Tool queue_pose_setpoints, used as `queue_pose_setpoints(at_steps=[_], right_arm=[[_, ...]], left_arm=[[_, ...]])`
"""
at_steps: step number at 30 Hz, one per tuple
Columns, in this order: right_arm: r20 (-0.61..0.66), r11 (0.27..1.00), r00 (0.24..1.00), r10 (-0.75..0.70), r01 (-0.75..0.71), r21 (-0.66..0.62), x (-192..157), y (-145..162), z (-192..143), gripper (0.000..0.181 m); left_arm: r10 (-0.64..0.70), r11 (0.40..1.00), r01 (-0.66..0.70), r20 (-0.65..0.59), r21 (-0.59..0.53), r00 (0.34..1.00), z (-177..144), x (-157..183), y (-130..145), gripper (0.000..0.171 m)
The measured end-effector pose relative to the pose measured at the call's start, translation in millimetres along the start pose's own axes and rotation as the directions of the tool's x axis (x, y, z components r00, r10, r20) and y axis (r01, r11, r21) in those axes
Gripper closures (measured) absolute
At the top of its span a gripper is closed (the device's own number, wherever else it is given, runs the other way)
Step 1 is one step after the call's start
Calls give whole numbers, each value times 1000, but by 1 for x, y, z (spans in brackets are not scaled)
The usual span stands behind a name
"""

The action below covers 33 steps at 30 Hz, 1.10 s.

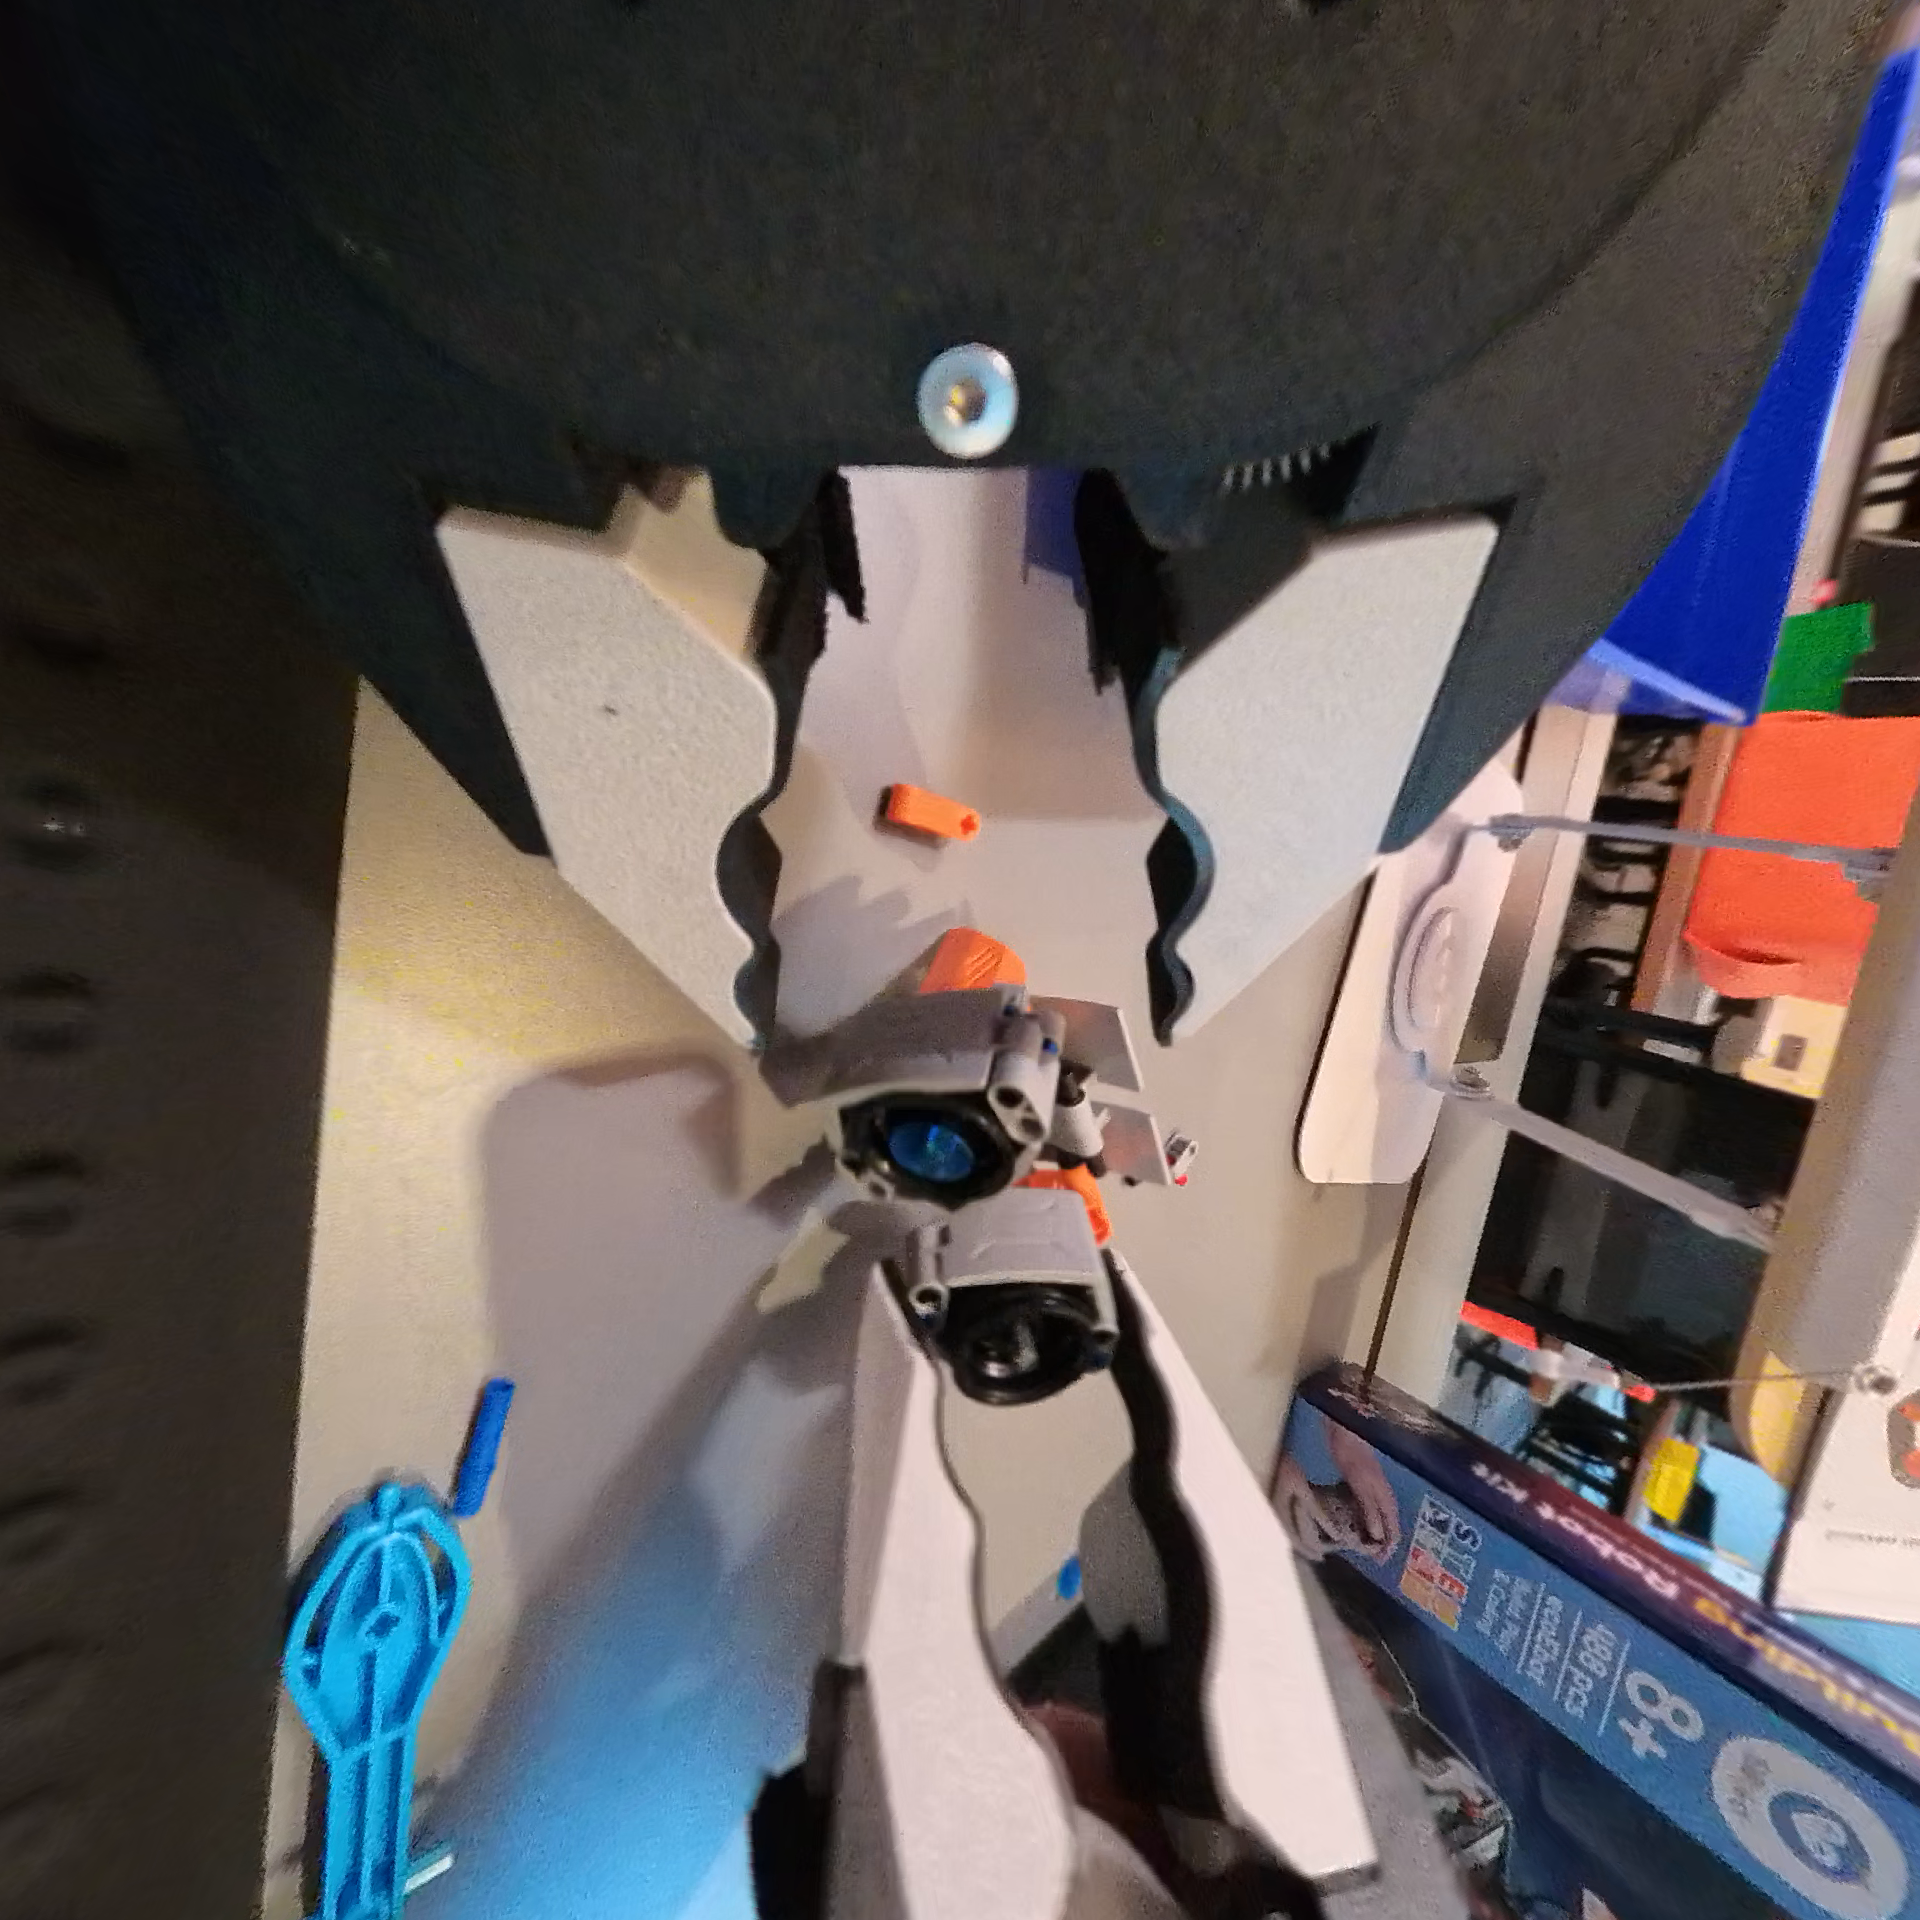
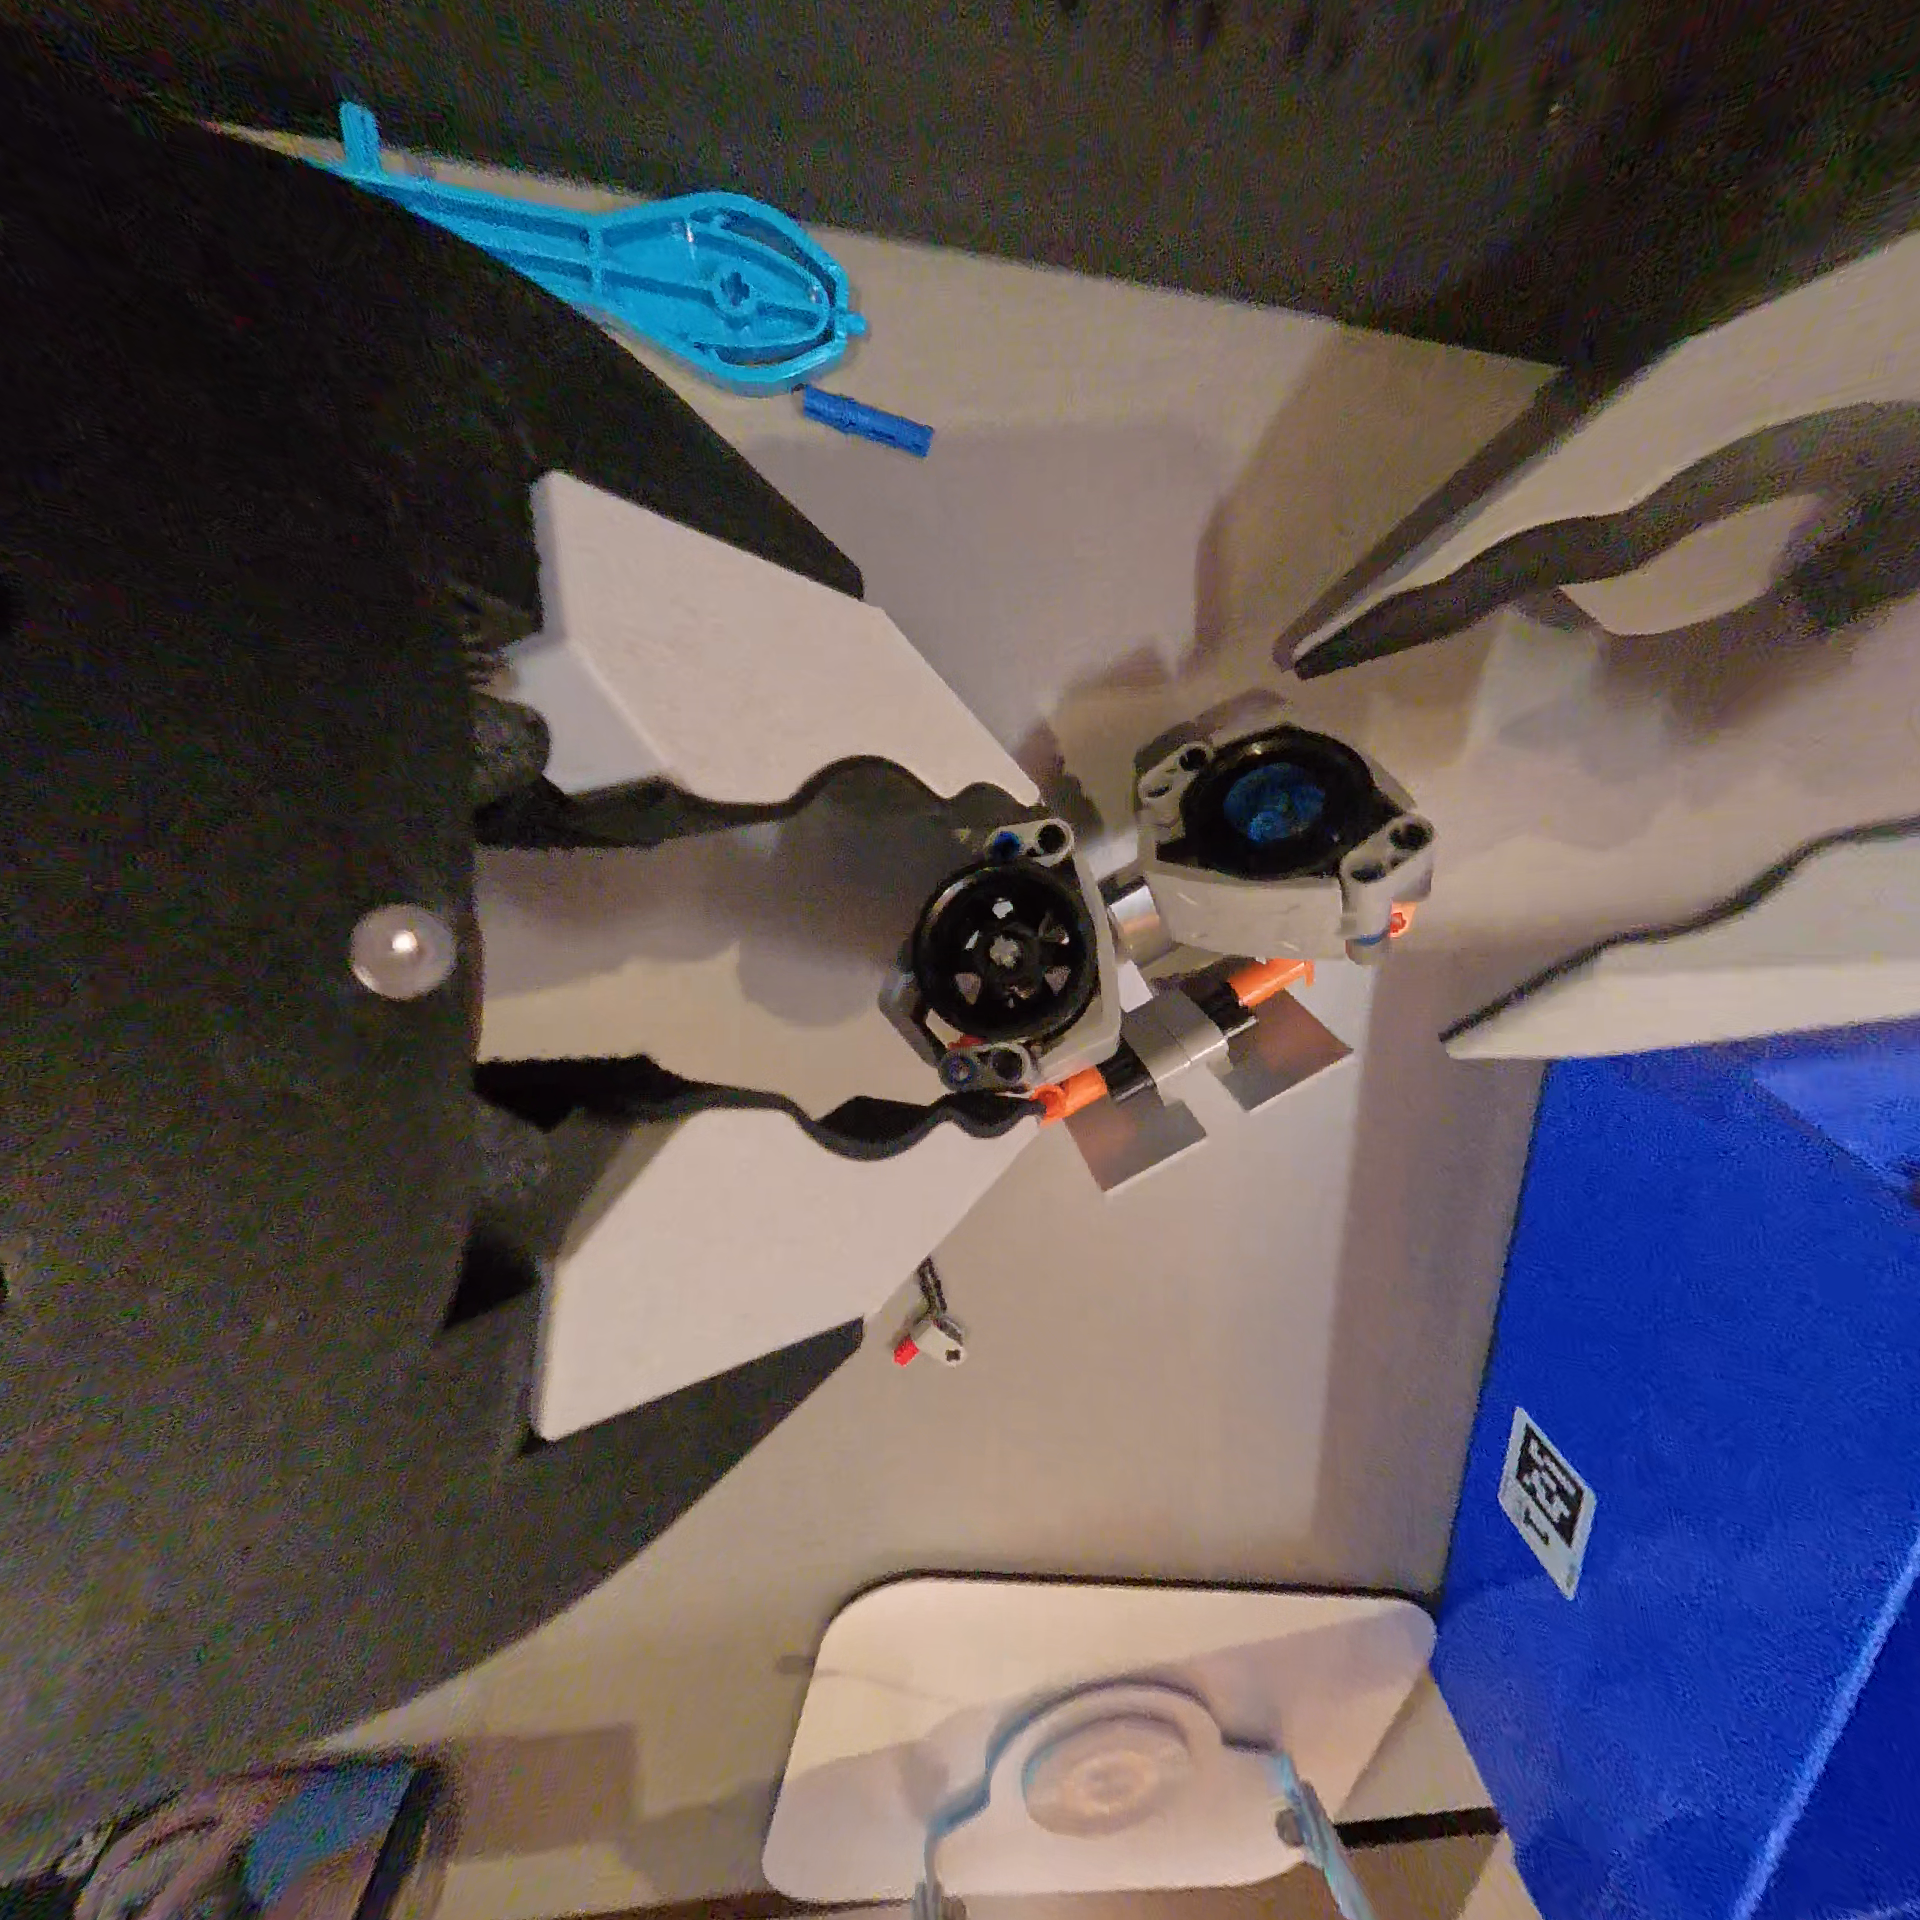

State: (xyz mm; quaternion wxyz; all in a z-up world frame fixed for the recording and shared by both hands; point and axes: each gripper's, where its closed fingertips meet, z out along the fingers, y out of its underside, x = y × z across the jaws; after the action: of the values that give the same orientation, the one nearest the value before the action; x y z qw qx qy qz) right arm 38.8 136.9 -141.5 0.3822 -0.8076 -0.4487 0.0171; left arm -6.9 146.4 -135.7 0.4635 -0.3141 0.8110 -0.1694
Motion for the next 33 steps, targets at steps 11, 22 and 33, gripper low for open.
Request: queue_pose_setpoints(at_steps=[11, 22, 33], right_arm=[[84, 958, 957, 279, -283, 45, 5, -1, -7, 133], [46, 997, 996, -72, 74, -38, -16, 6, -11, 133], [110, 994, 991, 71, -62, -86, -18, 7, -16, 133]], left_arm=[[9, 997, -2, 94, -76, 996, 26, -1, -5, 113], [-197, 979, 200, -79, 28, 977, 20, -3, -5, 126], [-7, 997, 15, -101, 77, 995, 21, 6, -13, 126]])
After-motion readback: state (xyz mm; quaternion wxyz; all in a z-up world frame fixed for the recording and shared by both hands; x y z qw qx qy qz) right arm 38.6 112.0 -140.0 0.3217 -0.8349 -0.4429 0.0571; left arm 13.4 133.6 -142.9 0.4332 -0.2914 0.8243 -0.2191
